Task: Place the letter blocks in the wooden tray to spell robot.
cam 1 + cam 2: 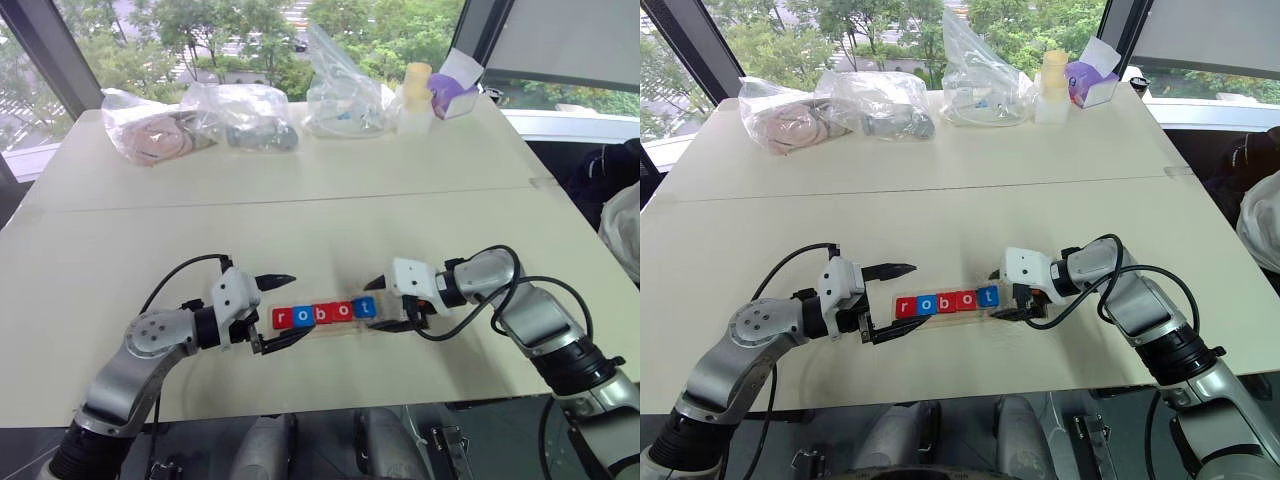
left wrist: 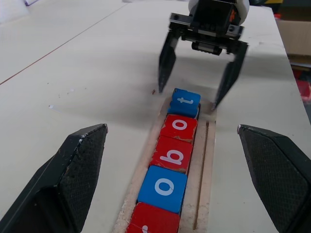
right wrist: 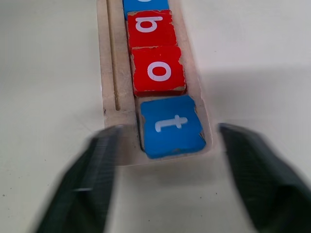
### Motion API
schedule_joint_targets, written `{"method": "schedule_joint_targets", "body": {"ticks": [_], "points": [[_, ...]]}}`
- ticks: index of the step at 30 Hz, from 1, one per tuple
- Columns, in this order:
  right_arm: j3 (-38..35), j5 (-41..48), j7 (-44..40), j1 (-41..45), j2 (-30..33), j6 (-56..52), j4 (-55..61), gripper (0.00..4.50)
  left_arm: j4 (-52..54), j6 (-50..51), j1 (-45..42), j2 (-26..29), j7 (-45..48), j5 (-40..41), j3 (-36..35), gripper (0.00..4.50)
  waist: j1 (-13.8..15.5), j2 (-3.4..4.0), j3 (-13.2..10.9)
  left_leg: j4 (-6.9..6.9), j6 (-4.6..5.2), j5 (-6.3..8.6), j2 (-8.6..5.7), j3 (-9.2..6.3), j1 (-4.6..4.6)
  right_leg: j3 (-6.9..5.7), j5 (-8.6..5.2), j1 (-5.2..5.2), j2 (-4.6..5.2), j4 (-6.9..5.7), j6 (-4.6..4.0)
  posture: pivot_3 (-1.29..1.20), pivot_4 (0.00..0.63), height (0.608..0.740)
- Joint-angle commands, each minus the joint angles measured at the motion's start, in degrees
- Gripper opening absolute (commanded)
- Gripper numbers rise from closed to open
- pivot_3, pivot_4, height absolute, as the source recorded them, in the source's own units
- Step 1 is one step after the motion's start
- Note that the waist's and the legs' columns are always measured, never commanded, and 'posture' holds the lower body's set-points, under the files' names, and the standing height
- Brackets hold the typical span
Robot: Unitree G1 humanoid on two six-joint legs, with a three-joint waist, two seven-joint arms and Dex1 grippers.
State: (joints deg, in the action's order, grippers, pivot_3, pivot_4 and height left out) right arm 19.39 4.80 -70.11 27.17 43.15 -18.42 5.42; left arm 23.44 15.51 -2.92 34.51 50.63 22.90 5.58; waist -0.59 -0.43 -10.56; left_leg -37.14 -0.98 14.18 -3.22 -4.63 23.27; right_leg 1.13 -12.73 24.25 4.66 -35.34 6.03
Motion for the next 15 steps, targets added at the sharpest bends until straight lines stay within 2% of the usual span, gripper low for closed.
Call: {"method": "schedule_joint_targets", "body": {"ticks": [1, 6, 15], "points": [[-0.09, 0.16, 0.07, 0.80, -0.73, -0.28, 1.82, 4.46, 1.80, -0.85, -0.21, -0.27, -0.18, -0.20, -0.10, 4.50, 0.00, 0.00, 0.00, 0.00, 0.00, 0.00, 0.00, 0.00, 0.00, 0.00, 0.00, 0.00, 0.00, 0.00, 0.00, 0.00, 0.150, 0.740], [-2.48, 0.76, 1.68, 2.82, -1.24, -1.94, 0.60, 4.46, 1.83, -0.86, -0.17, -0.30, -0.08, -0.27, -0.09, 4.50, -0.01, 0.00, 0.00, 0.00, 0.00, 0.00, 0.00, 0.00, 0.00, 0.00, 0.00, 0.00, 0.00, 0.00, 0.01, 0.00, 0.150, 0.740], [-6.29, 1.73, 0.91, 5.59, 2.07, -3.04, -1.95, 4.46, 1.52, -1.04, -0.40, -0.56, 0.02, -0.46, 0.15, 4.50, 0.01, 0.00, 0.00, 0.00, 0.00, 0.00, -0.02, 0.00, 0.01, 0.00, 0.00, 0.00, 0.01, 0.00, 0.00, 0.00, 0.150, 0.740]]}}
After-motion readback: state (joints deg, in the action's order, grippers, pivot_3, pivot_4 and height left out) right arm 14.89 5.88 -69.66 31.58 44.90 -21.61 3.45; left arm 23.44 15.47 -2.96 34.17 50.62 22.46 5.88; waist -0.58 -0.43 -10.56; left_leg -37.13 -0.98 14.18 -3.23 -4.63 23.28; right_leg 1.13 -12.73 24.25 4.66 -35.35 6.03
